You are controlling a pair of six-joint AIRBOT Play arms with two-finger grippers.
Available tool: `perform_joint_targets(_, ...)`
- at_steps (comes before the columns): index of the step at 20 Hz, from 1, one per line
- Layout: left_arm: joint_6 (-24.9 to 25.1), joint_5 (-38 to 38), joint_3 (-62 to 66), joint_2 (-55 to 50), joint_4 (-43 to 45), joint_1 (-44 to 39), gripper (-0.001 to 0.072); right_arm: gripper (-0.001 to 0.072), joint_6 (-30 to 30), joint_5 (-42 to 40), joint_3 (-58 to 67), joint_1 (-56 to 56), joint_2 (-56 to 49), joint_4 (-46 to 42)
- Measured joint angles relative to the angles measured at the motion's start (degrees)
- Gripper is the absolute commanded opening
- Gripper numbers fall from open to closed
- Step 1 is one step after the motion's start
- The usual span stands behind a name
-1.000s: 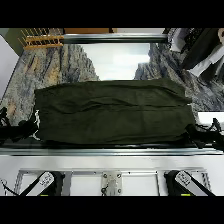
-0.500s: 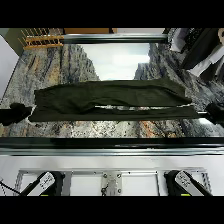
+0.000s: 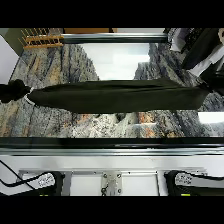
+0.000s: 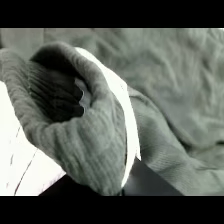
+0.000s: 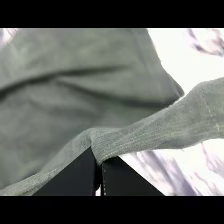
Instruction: Fold the clothes and pants, and hang the long-sleeved shirts on hangers.
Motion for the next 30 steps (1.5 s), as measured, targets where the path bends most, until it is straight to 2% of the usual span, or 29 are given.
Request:
perform_joint_targets(4,-2.38,-0.31,9.35,-9.22,-0.02,-1.99,0.0020,0.0018,2.03,-0.72,9.38,3.43,-9.55,-0.02)
perform_joint_targets(7,-3.30,-0.42,15.82,-15.72,-0.35,-2.97,0.0020,0.0018,3.21,-4.28,12.57,4.96,-14.08,0.31)
perform_joint_targets(14,-4.15,0.42,26.88,-27.85,-0.92,-4.79,0.0021,0.0018,4.26,-14.14,14.21,6.95,-20.44,0.55)
perform_joint_targets(21,-4.15,5.35,30.60,-34.14,-0.96,-6.58,0.0020,0.0024,4.42,-24.00,14.36,8.74,-24.46,0.52)
perform_joint_targets(22,-4.15,6.21,30.69,-34.53,-0.92,-6.86,0.0072,0.0094,4.42,-25.33,14.36,8.96,-25.00,0.79)
perform_joint_targets(23,-4.13,7.50,30.73,-34.84,-0.90,-7.15,0.0422,0.0374,4.42,-26.97,14.36,9.18,-25.51,1.38)
perform_joint_targets(24,-4.13,9.42,30.77,-35.04,-0.72,-7.37,0.0702,0.0560,4.42,-29.07,14.36,9.38,-26.03,2.12)
perform_joint_targets(27,-4.46,13.88,31.23,-35.39,-4.63,-7.91,0.0699,0.0566,4.42,-34.36,14.45,10.29,-27.08,7.45)
perform_joint_targets(30,-7.28,15.82,33.40,-34.82,-7.30,-7.91,0.0700,0.0565,4.28,-37.31,14.78,10.56,-26.14,11.47)
